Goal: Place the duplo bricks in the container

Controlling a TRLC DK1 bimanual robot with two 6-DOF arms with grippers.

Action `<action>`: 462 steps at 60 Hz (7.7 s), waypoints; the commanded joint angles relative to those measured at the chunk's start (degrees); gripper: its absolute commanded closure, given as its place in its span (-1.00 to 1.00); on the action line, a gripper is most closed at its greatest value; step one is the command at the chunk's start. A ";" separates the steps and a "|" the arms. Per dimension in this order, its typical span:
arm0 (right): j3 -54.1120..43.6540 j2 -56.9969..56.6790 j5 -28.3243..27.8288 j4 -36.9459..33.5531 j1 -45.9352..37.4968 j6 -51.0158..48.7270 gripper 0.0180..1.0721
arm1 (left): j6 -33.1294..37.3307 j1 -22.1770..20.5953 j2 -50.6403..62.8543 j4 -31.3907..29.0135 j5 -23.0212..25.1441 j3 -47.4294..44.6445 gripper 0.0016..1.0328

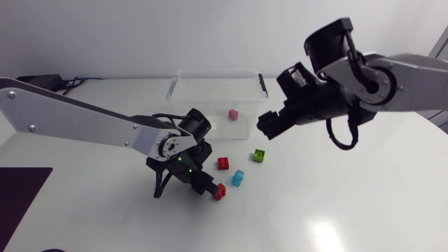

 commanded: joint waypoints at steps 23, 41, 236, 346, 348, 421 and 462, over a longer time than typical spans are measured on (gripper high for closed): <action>-3.03 16.57 0.89 7.29 -1.71 9.19 -0.82 | 1.45 2.24 -22.47 -4.04 -3.31 1.54 0.61; 1.80 24.66 3.61 8.61 -1.36 14.46 -0.72 | 1.97 9.00 -30.03 6.41 -4.02 8.39 0.61; 1.80 25.19 3.61 -2.55 10.51 0.49 0.59 | 10.24 31.59 -17.55 -42.45 0.03 -16.04 -0.32; 40.65 29.05 7.83 -5.10 0.84 4.71 -0.66 | -1.28 18.23 -9.73 -10.90 4.68 31.51 0.62; 38.54 26.86 7.83 -5.01 1.10 4.53 -0.66 | -1.37 17.62 -8.76 -9.76 4.68 31.95 0.59; 19.38 33.80 5.28 -8.18 14.38 14.73 -0.69 | 1.80 16.30 -26.69 -4.13 1.61 17.44 -0.84; 33.97 47.69 4.49 -19.51 12.53 20.79 0.42 | 8.21 17.97 -40.49 -11.87 3.54 -0.05 -0.83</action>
